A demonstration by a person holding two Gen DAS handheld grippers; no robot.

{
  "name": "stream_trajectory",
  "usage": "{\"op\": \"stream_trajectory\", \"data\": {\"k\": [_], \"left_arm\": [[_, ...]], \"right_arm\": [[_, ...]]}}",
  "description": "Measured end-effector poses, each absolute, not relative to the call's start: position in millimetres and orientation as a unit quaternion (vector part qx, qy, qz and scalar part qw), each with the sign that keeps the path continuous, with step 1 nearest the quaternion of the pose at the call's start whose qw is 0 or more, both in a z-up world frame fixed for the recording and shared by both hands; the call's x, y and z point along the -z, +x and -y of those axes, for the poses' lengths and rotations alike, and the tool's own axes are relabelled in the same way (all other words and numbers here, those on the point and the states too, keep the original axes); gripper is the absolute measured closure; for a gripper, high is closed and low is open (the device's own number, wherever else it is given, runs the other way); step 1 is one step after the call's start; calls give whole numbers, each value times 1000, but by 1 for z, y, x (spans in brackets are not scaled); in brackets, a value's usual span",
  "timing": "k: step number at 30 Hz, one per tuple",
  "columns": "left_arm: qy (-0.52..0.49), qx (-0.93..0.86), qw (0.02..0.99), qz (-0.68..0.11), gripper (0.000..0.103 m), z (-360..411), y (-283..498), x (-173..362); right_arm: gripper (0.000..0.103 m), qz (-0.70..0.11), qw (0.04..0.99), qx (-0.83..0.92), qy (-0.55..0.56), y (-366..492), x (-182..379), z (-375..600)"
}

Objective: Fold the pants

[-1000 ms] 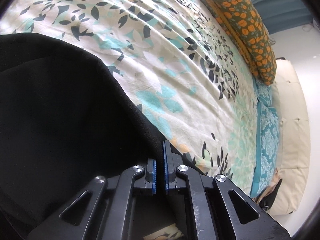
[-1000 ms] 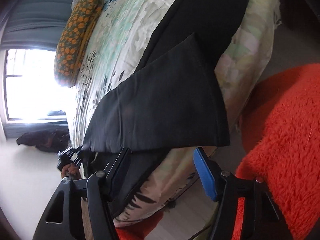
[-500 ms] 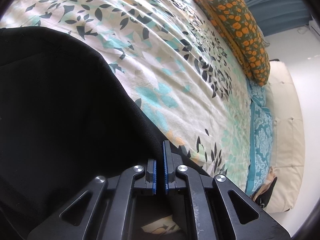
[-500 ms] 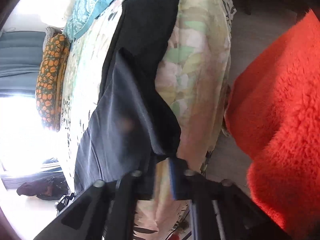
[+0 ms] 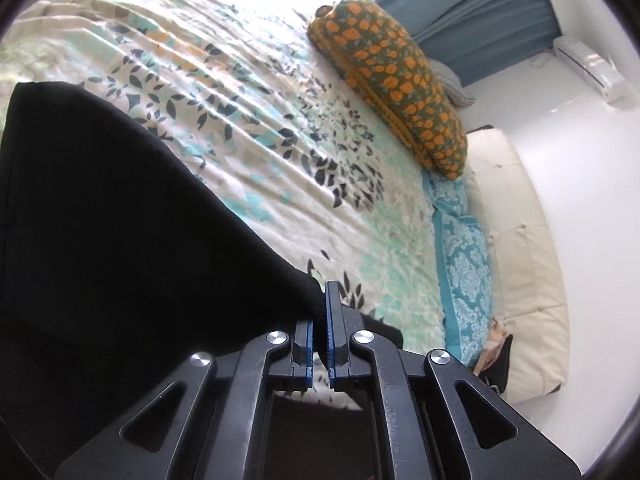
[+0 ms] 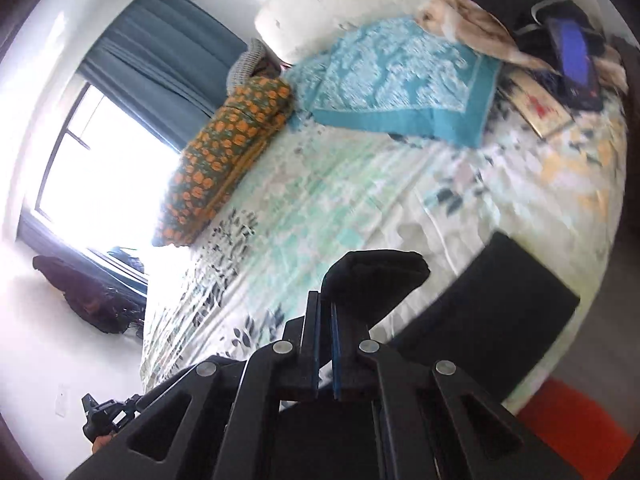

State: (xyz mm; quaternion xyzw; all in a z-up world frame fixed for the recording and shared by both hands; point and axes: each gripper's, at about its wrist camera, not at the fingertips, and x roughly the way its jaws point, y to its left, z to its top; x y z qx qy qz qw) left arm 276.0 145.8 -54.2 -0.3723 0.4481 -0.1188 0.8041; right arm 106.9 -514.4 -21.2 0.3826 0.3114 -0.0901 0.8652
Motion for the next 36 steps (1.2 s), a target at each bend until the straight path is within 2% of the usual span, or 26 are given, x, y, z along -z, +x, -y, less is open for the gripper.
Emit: {"op": "stream_trajectory", "data": {"k": [2, 4, 7, 10, 13, 21, 24, 26, 36], "left_arm": [[-351, 122, 817, -441, 100, -142, 227, 53], [-323, 114, 819, -461, 100, -130, 174, 74], [-278, 91, 804, -518, 100, -104, 111, 129], [-263, 76, 785, -555, 100, -85, 84, 169], [-255, 76, 787, -557, 100, -75, 80, 172], [-238, 94, 800, -543, 100, -65, 84, 150], [-229, 88, 784, -570, 100, -58, 79, 168], [-238, 88, 778, -575, 100, -60, 75, 176], [-218, 92, 779, -581, 100, -53, 73, 174]], "right_arm": [[99, -299, 879, 83, 362, 107, 5, 521], [99, -316, 878, 88, 350, 97, 12, 535], [99, -392, 846, 122, 340, 78, 67, 556], [99, -479, 797, 161, 332, 64, 137, 571], [99, -490, 773, 172, 364, 54, 163, 584], [99, -458, 814, 166, 317, 60, 121, 585], [99, -492, 796, 192, 295, 56, 140, 591], [99, -503, 772, 199, 334, 49, 155, 603], [99, -507, 763, 218, 337, 47, 158, 607]]}}
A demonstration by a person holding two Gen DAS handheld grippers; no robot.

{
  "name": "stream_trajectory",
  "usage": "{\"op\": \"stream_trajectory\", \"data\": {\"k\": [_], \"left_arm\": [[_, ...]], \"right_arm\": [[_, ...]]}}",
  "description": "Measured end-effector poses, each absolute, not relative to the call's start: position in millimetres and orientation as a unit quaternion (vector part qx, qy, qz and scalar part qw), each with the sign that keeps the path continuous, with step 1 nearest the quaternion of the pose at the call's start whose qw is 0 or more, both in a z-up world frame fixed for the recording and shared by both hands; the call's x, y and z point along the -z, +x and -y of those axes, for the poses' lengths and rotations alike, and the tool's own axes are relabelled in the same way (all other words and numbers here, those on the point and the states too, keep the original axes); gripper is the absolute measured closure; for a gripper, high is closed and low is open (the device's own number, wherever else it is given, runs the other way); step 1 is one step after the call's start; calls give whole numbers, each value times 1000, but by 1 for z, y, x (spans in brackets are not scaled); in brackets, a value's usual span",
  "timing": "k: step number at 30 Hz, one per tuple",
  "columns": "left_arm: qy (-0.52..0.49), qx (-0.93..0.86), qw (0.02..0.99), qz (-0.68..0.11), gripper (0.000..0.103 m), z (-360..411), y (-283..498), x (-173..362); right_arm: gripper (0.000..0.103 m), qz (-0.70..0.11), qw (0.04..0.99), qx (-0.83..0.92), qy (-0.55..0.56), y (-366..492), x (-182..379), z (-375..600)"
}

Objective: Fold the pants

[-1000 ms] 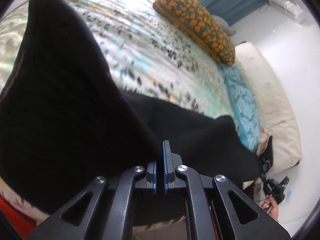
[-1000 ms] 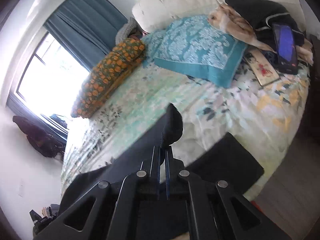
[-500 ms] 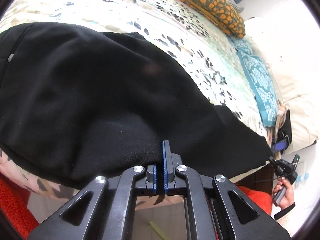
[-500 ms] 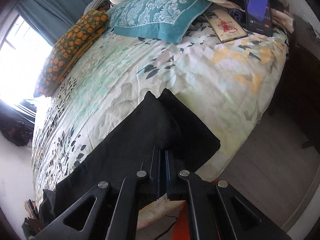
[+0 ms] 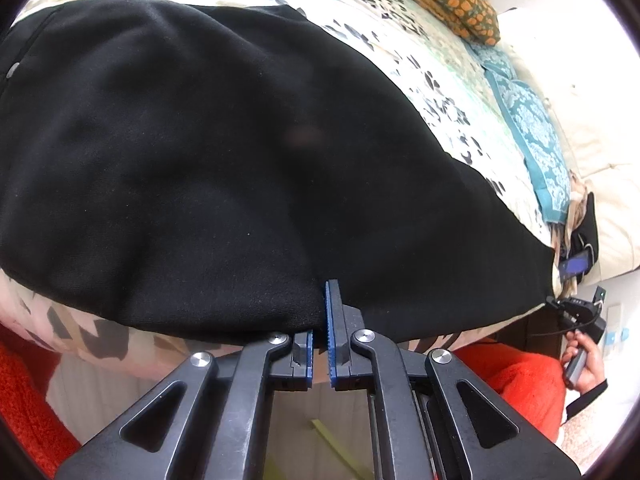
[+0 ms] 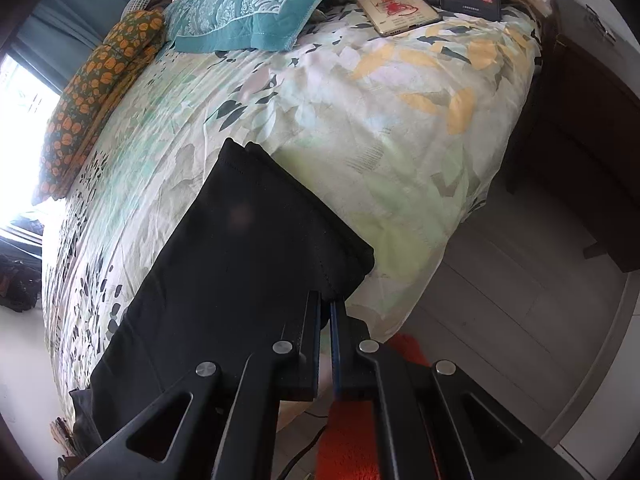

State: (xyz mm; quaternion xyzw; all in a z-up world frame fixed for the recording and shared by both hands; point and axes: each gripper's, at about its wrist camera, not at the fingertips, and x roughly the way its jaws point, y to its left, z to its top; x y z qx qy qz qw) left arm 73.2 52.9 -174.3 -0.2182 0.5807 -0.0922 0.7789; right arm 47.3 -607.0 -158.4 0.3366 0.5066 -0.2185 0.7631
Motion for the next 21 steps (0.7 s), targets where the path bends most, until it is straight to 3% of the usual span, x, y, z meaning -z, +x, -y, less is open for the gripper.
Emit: {"op": "stream_trajectory", "data": {"k": [2, 4, 5, 6, 7, 8, 9, 14, 17, 21], "left_arm": [[-208, 93, 782, -580, 99, -55, 72, 174], [-196, 95, 781, -586, 92, -50, 73, 171], [-187, 93, 780, -590, 88, -50, 70, 168], [-178, 93, 777, -597, 77, -48, 66, 164], [-172, 96, 773, -604, 63, -47, 60, 160], [-166, 96, 772, -606, 56, -49, 50, 153], [-162, 97, 778, -599, 50, -54, 38, 146], [-106, 92, 842, -521, 42, -78, 34, 107], [-79, 81, 864, -490, 41, -91, 68, 109], [-45, 42, 862, -503, 42, -111, 107, 140]], "right_arm": [[99, -510, 759, 223, 337, 48, 160, 608], [97, -516, 753, 229, 339, 50, 163, 608], [85, -518, 751, 231, 337, 51, 163, 608], [73, -522, 749, 234, 333, 52, 162, 607], [36, -522, 748, 238, 332, 51, 160, 607], [19, -516, 751, 240, 335, 48, 156, 607], [19, -501, 761, 247, 331, 43, 146, 606], [19, -437, 843, 256, 183, 40, 71, 551], [19, -442, 877, 127, 141, 72, 55, 474], [19, -511, 830, -139, 175, 124, 91, 333]]}}
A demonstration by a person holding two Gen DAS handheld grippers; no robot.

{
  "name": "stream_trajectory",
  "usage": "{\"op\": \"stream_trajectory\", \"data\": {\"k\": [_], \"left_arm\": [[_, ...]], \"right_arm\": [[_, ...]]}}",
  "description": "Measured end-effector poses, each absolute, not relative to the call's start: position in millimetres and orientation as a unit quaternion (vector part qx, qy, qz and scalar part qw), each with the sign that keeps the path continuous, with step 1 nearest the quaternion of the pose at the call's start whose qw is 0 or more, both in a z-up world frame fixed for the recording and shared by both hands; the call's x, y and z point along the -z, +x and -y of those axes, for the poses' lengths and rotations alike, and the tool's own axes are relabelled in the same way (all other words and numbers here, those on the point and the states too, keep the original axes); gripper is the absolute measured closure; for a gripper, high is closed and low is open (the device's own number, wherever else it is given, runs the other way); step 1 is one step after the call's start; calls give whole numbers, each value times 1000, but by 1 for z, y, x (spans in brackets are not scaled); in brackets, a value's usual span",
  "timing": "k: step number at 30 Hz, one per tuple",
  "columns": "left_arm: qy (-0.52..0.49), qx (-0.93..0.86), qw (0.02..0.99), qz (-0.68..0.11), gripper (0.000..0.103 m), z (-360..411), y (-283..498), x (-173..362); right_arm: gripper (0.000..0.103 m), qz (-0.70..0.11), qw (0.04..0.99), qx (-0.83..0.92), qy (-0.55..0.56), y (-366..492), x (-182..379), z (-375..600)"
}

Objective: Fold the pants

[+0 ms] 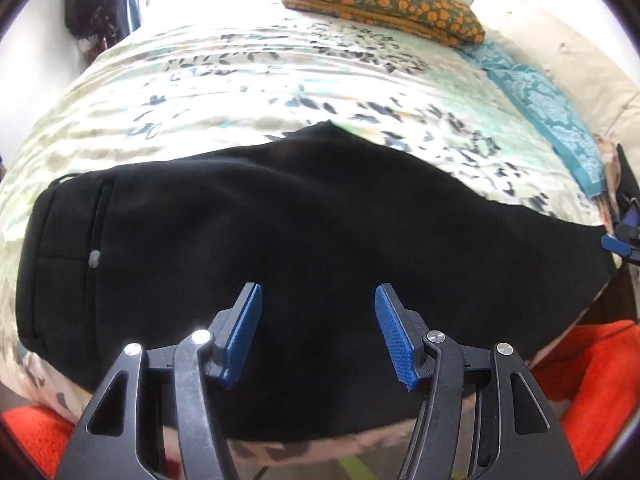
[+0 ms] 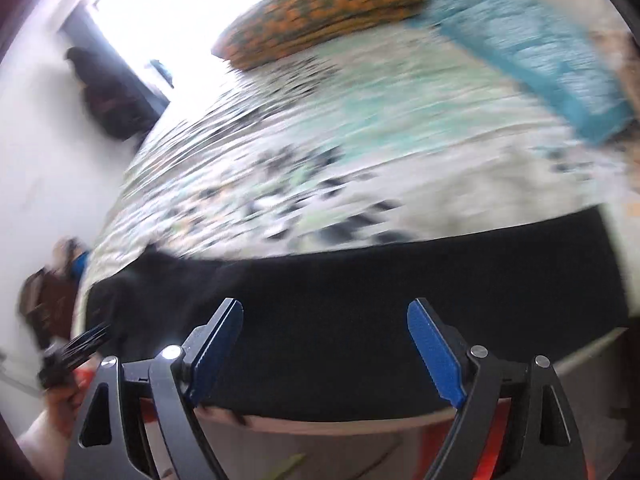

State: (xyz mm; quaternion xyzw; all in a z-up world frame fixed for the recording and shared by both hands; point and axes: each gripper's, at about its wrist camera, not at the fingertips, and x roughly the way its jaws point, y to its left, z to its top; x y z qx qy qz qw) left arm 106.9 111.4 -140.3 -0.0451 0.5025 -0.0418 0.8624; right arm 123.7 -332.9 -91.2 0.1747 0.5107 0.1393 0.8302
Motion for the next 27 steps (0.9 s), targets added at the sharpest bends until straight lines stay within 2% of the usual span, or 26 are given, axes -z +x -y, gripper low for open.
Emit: {"op": "stream_trajectory", "data": {"k": [2, 4, 6, 8, 10, 11, 13, 16, 22, 25, 27], "left_arm": [[-47, 2, 859, -511, 49, -131, 110, 156], [-90, -6, 858, -506, 54, -160, 100, 166], [-100, -8, 858, -504, 54, -166, 93, 163], [-81, -10, 860, -504, 54, -163, 87, 161], [-74, -15, 863, -500, 54, -160, 78, 157], [-84, -18, 865, -495, 54, -160, 76, 153], [-111, -13, 874, -473, 43, -164, 74, 144], [-109, -30, 891, -439, 32, -169, 84, 138], [-120, -48, 871, -474, 33, -190, 99, 161], [-83, -53, 872, -479, 32, -180, 97, 158], [-93, -53, 875, -473, 32, -181, 95, 153]], "right_arm": [[19, -552, 766, -252, 213, 144, 125, 263], [20, -583, 717, -317, 214, 162, 159, 201], [25, -607, 708, -309, 187, 184, 189, 167], [47, -599, 731, -256, 204, 210, 204, 174], [47, -567, 763, -179, 254, 226, 196, 204], [44, -554, 778, -150, 256, 229, 185, 214], [43, -537, 802, -150, 213, 232, 158, 209], [43, -558, 774, -248, 170, 233, 142, 153], [43, -624, 698, -337, 98, 249, 192, 3], [44, -614, 726, -288, 114, 281, 203, -18], [43, -587, 754, -251, 156, 295, 186, -8]]}}
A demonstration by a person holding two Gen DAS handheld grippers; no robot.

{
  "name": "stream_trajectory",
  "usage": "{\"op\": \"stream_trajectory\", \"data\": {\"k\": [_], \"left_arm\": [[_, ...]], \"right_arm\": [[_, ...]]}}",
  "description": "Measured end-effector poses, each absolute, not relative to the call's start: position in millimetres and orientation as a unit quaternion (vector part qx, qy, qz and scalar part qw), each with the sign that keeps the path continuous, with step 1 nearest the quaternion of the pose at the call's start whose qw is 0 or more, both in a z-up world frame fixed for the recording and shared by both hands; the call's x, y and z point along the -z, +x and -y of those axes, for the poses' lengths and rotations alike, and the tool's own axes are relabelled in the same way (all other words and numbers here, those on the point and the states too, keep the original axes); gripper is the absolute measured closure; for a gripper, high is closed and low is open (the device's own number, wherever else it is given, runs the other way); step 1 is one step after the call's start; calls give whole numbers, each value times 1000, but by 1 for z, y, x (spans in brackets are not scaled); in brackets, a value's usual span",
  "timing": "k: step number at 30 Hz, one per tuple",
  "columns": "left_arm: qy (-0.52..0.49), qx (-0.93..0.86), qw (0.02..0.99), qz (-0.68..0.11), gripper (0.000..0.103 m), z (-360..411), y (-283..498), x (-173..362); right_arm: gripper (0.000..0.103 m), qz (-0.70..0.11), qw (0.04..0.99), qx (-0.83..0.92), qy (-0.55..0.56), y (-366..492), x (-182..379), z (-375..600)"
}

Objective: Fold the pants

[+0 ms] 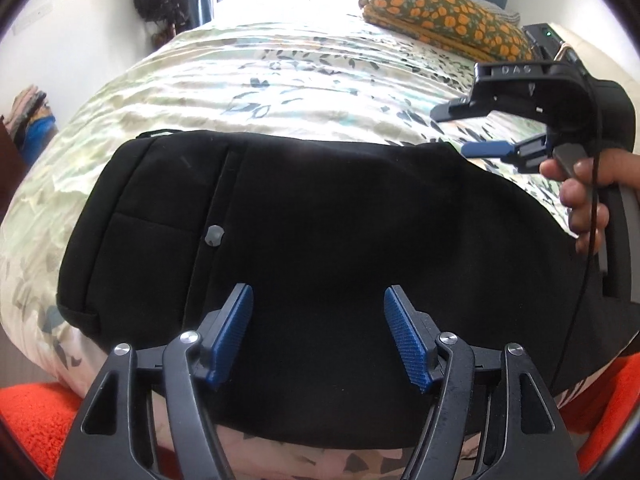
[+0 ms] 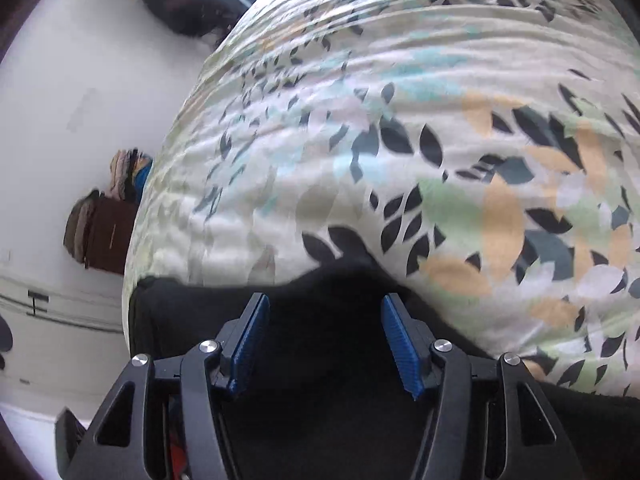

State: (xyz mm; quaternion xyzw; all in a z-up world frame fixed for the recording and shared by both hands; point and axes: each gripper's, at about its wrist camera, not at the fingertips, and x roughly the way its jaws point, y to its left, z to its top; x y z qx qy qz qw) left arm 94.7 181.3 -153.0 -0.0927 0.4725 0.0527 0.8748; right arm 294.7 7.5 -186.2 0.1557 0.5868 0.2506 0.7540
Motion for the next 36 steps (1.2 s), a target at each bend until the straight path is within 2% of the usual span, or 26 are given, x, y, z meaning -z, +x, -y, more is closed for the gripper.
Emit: {"op": "stream_trajectory", "data": {"k": [3, 5, 7, 10, 12, 14, 16, 18, 21, 24, 29, 31, 33, 36], "left_arm": [[-117, -37, 888, -443, 32, -185, 93, 141], [-114, -29, 896, -428, 30, -182, 95, 135], [-103, -21, 895, -433, 25, -173, 99, 138], [-70, -24, 878, -473, 25, -158, 107, 154], [-46, -36, 864, -500, 25, -151, 110, 169], [-30, -42, 869, -492, 25, -144, 108, 165], [-51, -27, 873, -485, 25, -139, 104, 157], [-61, -17, 881, -469, 25, -127, 102, 146], [-40, 13, 885, -463, 25, -95, 119, 134], [-33, 23, 890, -455, 25, -64, 149, 128], [-23, 1, 874, -485, 23, -34, 213, 173], [-3, -11, 880, -474, 8, -30, 218, 192], [-1, -15, 885, -466, 7, -30, 215, 192], [-5, -13, 888, -460, 7, -33, 212, 191]], "right_arm": [[38, -544, 777, -287, 134, 286, 145, -3], [29, -527, 790, -305, 70, 260, 126, 1], [26, -511, 813, -281, -7, 220, 120, 18], [23, -496, 839, -210, -78, 157, 138, 71], [20, -528, 832, -153, -69, 132, 168, 121], [21, -572, 813, -106, -30, 119, 198, 172], [20, -534, 840, -92, 2, 109, 183, 205], [20, -517, 855, -46, -6, 118, 169, 233], [9, -485, 874, 14, 10, 147, 153, 284], [6, -474, 879, 52, -15, 201, 152, 328], [5, -518, 852, 76, -24, 300, 182, 385], [2, -526, 847, 76, -17, 323, 204, 401], [0, -519, 852, 69, 6, 330, 222, 411], [0, -504, 860, 76, -5, 326, 220, 408]]}}
